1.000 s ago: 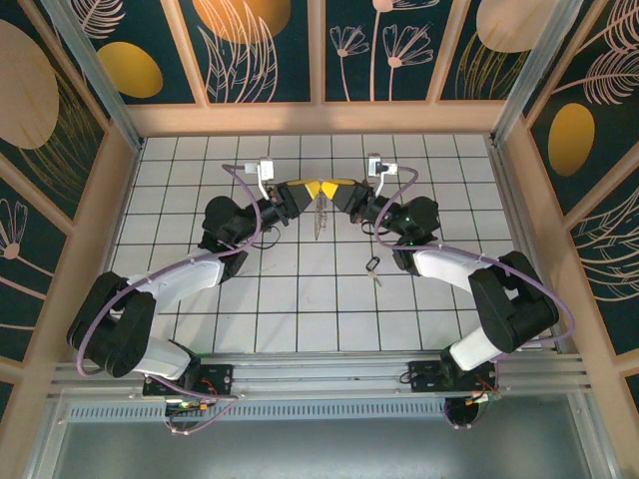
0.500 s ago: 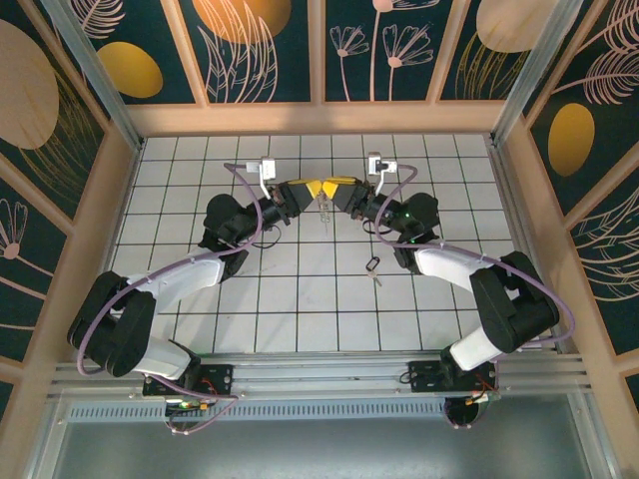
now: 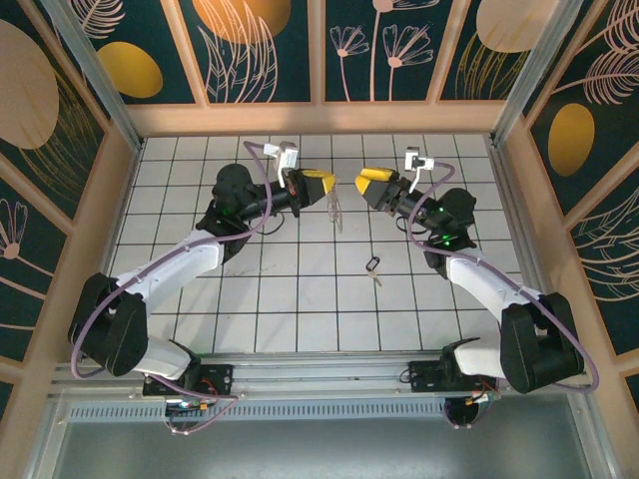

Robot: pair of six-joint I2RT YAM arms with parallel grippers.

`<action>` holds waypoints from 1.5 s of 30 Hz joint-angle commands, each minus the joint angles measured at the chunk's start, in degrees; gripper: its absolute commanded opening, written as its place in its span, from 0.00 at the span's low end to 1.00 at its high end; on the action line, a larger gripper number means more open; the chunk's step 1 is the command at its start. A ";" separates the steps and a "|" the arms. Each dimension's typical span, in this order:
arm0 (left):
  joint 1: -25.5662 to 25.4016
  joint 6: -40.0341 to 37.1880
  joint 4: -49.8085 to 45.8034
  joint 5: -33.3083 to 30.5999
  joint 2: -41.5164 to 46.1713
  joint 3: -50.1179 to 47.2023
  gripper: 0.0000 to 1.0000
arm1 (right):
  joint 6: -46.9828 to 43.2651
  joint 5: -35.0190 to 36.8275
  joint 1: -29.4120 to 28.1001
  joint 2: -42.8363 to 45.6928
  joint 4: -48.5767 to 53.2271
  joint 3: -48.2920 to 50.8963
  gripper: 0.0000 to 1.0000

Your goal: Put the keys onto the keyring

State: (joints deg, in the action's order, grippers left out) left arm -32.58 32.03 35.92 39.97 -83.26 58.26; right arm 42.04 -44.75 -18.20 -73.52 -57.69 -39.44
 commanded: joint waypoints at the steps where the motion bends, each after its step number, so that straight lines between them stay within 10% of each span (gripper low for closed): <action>1: -0.19 -8.07 -7.63 5.20 -1.38 3.96 0.00 | -1.47 -2.87 0.22 0.82 0.22 1.73 0.55; 45: -0.21 -8.50 -8.06 13.10 -5.06 5.28 0.00 | -0.69 -5.35 -3.84 -3.74 -9.26 2.31 0.17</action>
State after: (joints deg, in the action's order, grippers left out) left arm -32.58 23.16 24.71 50.92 -88.05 62.48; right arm 41.82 -49.63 -21.65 -77.32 -63.29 -34.83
